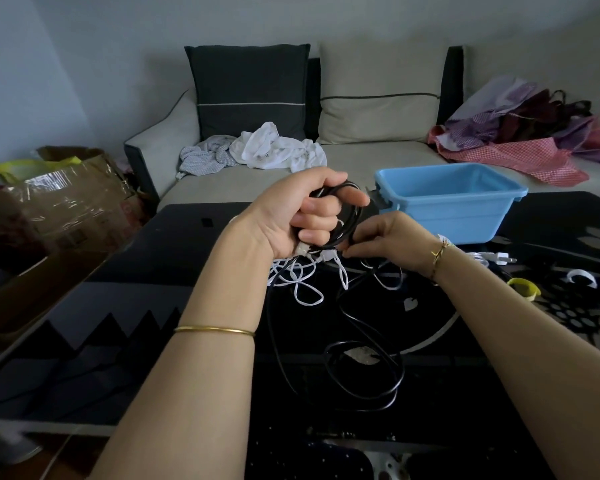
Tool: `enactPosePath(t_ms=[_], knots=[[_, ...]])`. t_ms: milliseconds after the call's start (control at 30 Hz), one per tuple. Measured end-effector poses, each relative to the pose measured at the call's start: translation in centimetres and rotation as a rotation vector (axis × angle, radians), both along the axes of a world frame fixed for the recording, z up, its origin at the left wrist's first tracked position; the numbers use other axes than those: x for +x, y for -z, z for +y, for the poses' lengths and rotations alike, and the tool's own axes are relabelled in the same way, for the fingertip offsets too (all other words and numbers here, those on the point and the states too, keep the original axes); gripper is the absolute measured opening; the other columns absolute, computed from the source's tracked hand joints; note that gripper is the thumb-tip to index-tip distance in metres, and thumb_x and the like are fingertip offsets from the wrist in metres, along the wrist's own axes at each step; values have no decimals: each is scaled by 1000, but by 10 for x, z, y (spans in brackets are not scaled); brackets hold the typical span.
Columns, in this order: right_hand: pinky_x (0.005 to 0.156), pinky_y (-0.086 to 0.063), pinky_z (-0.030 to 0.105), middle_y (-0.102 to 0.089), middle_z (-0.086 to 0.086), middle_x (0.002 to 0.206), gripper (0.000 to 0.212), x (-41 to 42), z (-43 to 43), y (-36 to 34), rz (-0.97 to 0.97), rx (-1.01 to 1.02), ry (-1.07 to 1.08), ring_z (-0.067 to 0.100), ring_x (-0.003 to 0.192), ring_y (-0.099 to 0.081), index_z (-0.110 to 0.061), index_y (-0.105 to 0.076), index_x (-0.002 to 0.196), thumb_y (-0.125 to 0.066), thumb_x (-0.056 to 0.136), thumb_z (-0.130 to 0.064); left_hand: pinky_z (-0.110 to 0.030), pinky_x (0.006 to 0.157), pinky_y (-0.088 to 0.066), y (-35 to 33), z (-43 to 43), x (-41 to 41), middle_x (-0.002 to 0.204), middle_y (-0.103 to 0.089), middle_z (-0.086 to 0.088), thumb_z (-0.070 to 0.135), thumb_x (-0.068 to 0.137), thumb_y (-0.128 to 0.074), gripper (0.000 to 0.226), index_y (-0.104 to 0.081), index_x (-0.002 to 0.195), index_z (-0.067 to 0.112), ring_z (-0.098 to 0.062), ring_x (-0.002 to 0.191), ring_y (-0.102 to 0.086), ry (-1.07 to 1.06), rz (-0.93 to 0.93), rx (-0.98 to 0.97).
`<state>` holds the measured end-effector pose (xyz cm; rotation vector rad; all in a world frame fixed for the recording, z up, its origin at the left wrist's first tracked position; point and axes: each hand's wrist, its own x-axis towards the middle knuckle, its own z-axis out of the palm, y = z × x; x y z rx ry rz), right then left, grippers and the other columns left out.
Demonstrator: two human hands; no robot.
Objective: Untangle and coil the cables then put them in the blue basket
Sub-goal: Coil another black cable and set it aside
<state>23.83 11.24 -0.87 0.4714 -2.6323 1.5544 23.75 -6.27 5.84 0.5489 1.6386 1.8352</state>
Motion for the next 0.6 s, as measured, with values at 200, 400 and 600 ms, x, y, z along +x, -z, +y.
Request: enactPosePath(t_ms=[200,400,600], knots=[[74,-46,14,-71,-16,83,27,4,-7,-16,48,276,-118,2,75,-60,-22,-67,61,-69,81,-4,-14,30,-17,2,8,-5,36,-23,12,25,99,-35,39,-65,89,1,-5,26,-20,-113,-162,282],[79,-55,39,-67,8,80,27,23,-1,-19,-180,-78,-230,19,84,-66,-7,-55,92,-48,84,18,-14,35,-26,-1,10,-6,39,-28,9,24,101,-35,36,-60,99,-1,-6,29,-25,-202,-253,539],[65,-51,25,-67,5,79,14,30,2,-23,-362,-433,-205,13,73,-67,-10,-59,100,-53,89,-5,-39,70,-59,-4,11,-7,49,-40,2,20,104,-35,31,-46,121,-4,-7,37,-34,-334,-266,803]])
